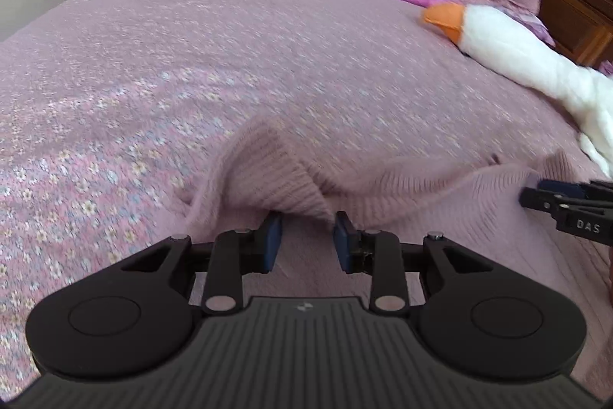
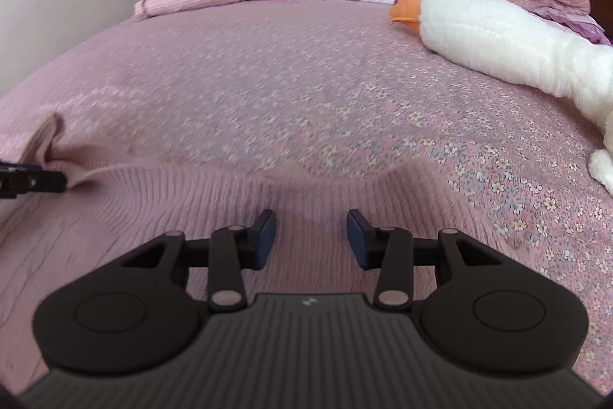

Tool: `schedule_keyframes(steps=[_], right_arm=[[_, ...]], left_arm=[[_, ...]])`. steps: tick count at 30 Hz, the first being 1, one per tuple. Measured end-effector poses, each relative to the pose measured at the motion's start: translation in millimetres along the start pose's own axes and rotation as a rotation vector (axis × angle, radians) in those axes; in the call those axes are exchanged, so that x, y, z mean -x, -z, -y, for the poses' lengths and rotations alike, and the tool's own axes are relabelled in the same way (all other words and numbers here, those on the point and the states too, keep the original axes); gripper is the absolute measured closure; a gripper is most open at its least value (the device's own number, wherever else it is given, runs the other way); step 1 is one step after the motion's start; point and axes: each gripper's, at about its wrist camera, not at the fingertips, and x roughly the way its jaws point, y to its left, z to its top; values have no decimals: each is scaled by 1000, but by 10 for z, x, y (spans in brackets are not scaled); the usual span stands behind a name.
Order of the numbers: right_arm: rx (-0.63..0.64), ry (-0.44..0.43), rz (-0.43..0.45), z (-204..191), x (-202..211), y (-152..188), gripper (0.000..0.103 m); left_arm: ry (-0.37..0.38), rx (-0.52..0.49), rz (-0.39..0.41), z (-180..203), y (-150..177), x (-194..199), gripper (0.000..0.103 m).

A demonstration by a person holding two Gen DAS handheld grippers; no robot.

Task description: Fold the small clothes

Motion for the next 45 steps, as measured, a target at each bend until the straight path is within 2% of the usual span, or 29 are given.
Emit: schedule_keyframes(steps=[5, 9, 12, 15, 19, 21, 26, 33, 35, 37, 39, 43, 45], right_arm=[[-34, -3, 10, 45, -74, -13, 58], [-70, -18, 41, 117, 58, -25, 58], [-86, 8, 82, 215, 223, -33, 58], [-89, 50, 79, 340, 314, -23, 58], [-72, 128, 16, 473, 244, 28, 59], [-84, 130, -17, 529, 152, 75, 60], [-96, 123, 4, 570, 71, 96, 59], [-229, 89, 29, 687, 390, 104, 58], [-250, 87, 49, 710, 547, 135, 56], [-271, 84, 66, 746, 709, 192, 48], [-296, 81, 78, 795, 859, 265, 46], [-378, 87, 73, 924, 1081, 468, 44], [-427, 75, 65, 989, 1153, 587, 37]], left_arm=[[-6, 67, 9, -136, -62, -127, 67], [9, 104, 21, -199, -66, -121, 67], [22, 120, 61, -237, -66, -23, 66], [21, 161, 96, -322, -76, 37, 66], [9, 206, 58, -443, -93, -56, 66], [6, 198, 53, -450, -85, -91, 66], [-10, 162, 57, -407, -62, -140, 66], [-47, 150, 6, -375, -86, 148, 66], [-67, 143, -14, -379, -51, 276, 59], [-77, 143, -29, -389, 12, 412, 50], [-95, 137, -39, -372, 75, 544, 43], [-142, 115, -56, -319, 237, 779, 35], [-140, 123, -65, -299, 318, 875, 32]])
